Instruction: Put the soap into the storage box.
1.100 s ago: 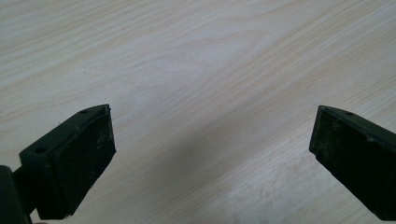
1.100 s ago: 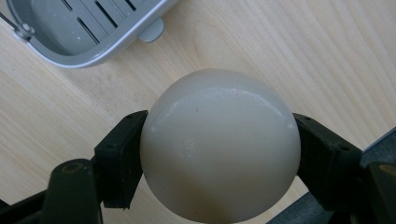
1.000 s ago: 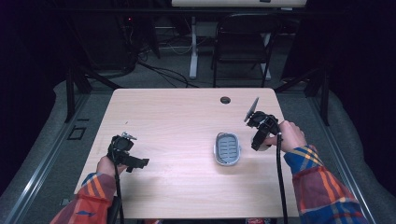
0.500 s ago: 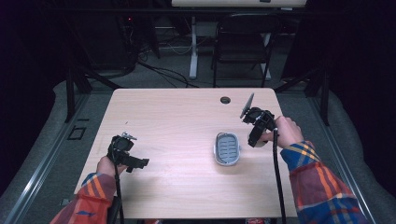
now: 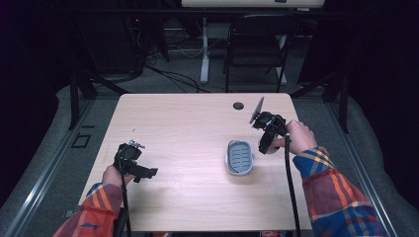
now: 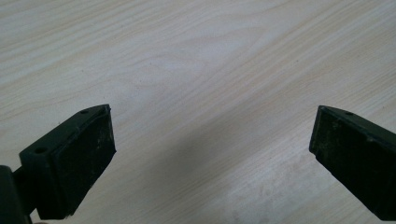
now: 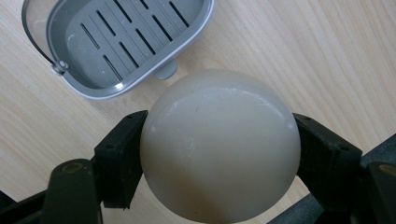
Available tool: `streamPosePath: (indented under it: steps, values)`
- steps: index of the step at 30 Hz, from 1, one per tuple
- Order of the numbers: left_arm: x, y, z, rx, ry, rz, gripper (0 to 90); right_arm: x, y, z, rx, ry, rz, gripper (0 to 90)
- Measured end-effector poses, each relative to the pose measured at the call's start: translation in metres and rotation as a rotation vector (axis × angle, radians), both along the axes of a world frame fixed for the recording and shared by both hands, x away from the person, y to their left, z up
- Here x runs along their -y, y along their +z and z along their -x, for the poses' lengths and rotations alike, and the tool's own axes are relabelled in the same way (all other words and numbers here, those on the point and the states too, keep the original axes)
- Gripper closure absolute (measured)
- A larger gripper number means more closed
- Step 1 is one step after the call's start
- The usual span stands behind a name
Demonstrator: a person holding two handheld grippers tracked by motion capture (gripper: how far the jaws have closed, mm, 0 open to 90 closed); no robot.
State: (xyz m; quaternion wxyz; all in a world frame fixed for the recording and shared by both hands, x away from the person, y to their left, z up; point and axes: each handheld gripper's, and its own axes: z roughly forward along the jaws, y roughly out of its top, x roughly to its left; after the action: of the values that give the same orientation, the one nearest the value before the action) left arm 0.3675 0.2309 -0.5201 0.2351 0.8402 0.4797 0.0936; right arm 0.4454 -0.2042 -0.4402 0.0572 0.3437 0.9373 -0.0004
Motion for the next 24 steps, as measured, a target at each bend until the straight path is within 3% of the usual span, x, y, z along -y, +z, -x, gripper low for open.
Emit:
streamPosePath:
  steps: [24]
  values:
    - [0.001, -0.001, 0.000, -0.004, 0.002, 0.000, 0.1, -0.030, 0.001, -0.005, -0.010, 0.047, -0.006, 24.6]
